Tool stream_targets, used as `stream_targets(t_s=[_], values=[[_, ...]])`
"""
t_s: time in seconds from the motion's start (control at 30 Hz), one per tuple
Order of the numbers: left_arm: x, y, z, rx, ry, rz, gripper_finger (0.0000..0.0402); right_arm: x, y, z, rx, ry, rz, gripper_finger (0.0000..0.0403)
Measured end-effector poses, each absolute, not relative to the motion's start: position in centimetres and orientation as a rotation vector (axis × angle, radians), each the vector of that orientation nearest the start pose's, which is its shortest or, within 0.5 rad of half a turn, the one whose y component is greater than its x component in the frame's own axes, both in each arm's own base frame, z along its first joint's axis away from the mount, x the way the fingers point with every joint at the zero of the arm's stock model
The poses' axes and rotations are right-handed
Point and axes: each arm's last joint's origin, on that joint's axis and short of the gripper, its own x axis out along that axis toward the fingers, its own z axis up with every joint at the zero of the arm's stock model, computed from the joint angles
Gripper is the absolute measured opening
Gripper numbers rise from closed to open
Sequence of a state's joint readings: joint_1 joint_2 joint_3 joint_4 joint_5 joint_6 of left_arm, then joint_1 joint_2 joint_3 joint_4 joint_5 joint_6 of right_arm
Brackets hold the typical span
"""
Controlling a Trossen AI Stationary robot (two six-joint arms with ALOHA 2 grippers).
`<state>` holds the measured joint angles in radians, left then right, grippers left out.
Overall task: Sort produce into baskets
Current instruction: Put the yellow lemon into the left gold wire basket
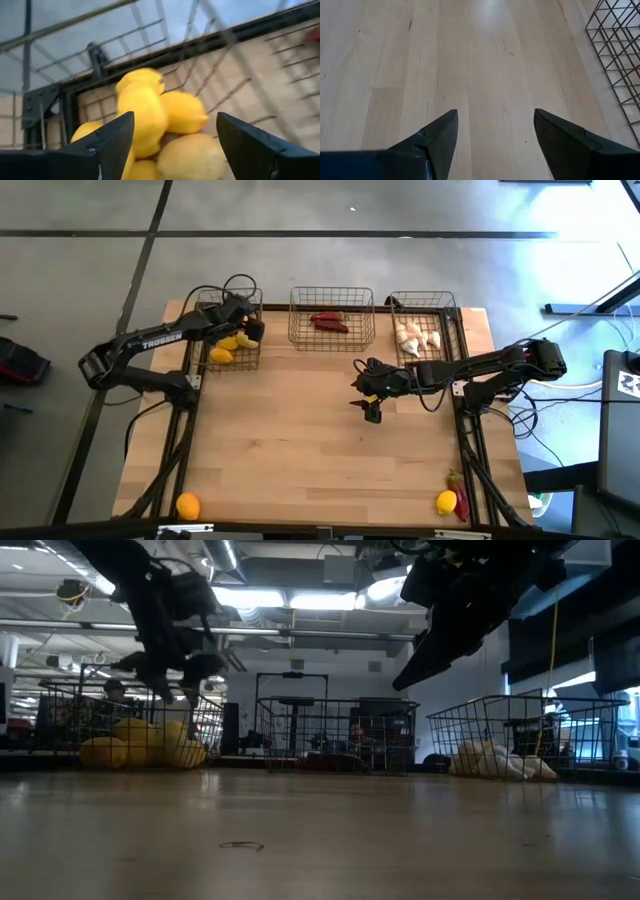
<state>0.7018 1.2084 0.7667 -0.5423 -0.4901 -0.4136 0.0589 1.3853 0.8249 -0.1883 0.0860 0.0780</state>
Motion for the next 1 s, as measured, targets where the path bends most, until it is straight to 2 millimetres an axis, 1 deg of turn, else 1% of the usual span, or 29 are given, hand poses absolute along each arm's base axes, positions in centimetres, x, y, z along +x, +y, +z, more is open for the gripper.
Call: stream_targets(t_s=[0.13,0.23,0.4,0.5,0.67,0.77,0.93,1.0], values=[[16.9,14.7,23.6,-0.400,0.762,1.218,0.0278,28.1,1.4,21.8,0.022,0.746,-0.056,0.0256],[17.8,13.5,24.5,-0.362,0.751,1.110,0.0278,28.1,1.4,21.8,0.023,0.746,-0.056,0.0256],[19.6,10.7,25.6,-0.260,0.759,0.910,0.0278,28.1,1.4,21.8,0.023,0.746,-0.056,0.0256],[20.6,8.6,26.1,-0.200,0.756,0.790,0.0278,28.1,1.4,21.8,0.017,0.749,-0.054,0.0256],[21.8,5.1,26.4,-0.101,0.758,0.613,0.0278,28.1,1.4,21.7,0.016,0.750,-0.054,0.0256],[22.1,3.4,26.4,-0.082,0.756,0.543,0.0278,28.1,1.4,21.7,0.016,0.752,-0.054,0.0256],[22.3,2.1,26.4,-0.126,0.739,0.506,0.0279,28.1,1.4,21.7,0.016,0.754,-0.054,0.0256],[22.4,1.6,26.4,-0.153,0.745,0.457,0.0279,28.1,1.4,21.7,0.015,0.755,-0.054,0.0256]])
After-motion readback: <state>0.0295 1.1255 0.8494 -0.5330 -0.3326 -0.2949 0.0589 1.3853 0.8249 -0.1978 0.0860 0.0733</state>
